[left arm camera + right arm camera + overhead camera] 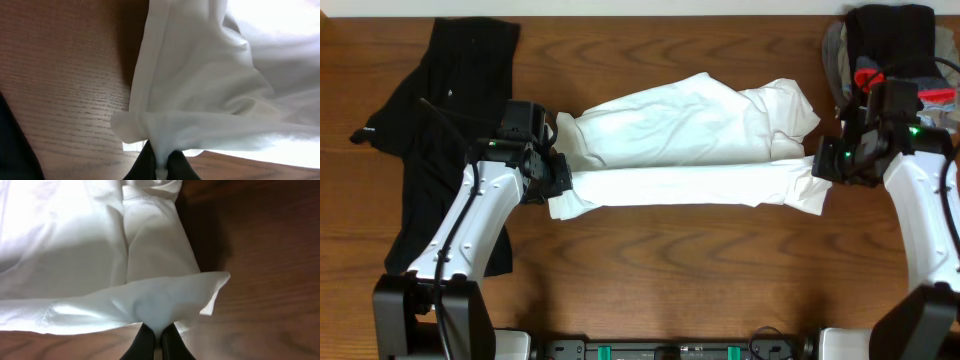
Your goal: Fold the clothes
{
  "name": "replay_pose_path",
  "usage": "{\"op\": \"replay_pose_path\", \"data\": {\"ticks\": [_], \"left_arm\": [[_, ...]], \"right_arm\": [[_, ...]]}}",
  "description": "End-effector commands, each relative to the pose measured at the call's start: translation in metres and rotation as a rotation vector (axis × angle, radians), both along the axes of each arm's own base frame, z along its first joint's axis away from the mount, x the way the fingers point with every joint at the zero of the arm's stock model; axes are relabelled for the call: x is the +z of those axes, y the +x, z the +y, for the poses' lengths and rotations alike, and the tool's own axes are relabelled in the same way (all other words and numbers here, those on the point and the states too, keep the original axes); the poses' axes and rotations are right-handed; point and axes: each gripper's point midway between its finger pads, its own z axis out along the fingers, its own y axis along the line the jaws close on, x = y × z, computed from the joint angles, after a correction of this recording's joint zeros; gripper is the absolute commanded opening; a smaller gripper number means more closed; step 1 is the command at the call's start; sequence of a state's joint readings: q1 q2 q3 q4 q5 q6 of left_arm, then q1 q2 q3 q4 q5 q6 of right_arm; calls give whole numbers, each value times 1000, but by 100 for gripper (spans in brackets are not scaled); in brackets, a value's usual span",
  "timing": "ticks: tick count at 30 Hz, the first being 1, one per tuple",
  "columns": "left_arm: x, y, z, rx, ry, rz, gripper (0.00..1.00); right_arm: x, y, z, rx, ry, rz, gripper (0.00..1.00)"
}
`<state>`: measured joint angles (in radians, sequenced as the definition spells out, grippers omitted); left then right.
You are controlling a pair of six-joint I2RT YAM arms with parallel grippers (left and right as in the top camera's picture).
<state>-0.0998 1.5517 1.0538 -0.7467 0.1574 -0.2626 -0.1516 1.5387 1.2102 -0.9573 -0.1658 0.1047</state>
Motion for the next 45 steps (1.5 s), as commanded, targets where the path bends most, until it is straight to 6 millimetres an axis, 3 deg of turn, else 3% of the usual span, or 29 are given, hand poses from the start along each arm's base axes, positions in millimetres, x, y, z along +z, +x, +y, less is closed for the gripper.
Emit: {"op": "replay_pose_path", "data": {"ticks": [1, 8, 11, 12, 14, 15, 18, 23, 28, 31, 34, 38, 45], "left_arm": [[-7, 1, 5, 16, 17, 19, 6], [-19, -1, 5, 16, 21, 58, 6], [-23, -2, 5, 16, 21, 72, 31], [-24, -2, 5, 16, 22, 75, 46], [-24, -3, 6, 16, 22, 79, 63], [-24, -3, 6, 16, 22, 79, 70], [-22, 0, 6, 4, 24, 69, 77], [6, 28, 4, -42, 28, -26, 80], [55, 76, 0, -126, 46, -189, 80], [71, 104, -3, -167, 60, -234, 81], [63, 130, -3, -196, 72, -207, 81], [37, 155, 6, -175, 73, -161, 80], [-9, 161, 22, -146, 72, -76, 78]], "right_arm": [[-15, 5, 9, 41, 8, 30, 1], [-46, 12, 18, 69, 19, 94, 1], [-55, 14, 20, 74, 33, 111, 11], [-57, 14, 20, 74, 33, 114, 20], [-57, 15, 20, 74, 33, 110, 34], [-55, 17, 20, 74, 31, 103, 38], [-46, 24, 19, 74, 28, 77, 43], [-10, 45, 21, 121, 25, -1, 55], [38, 70, 33, 224, 6, -114, 64], [61, 81, 44, 283, -14, -179, 65], [76, 88, 58, 320, -20, -222, 66], [76, 86, 69, 345, -16, -220, 66], [74, 82, 70, 348, -13, -200, 64]]}}
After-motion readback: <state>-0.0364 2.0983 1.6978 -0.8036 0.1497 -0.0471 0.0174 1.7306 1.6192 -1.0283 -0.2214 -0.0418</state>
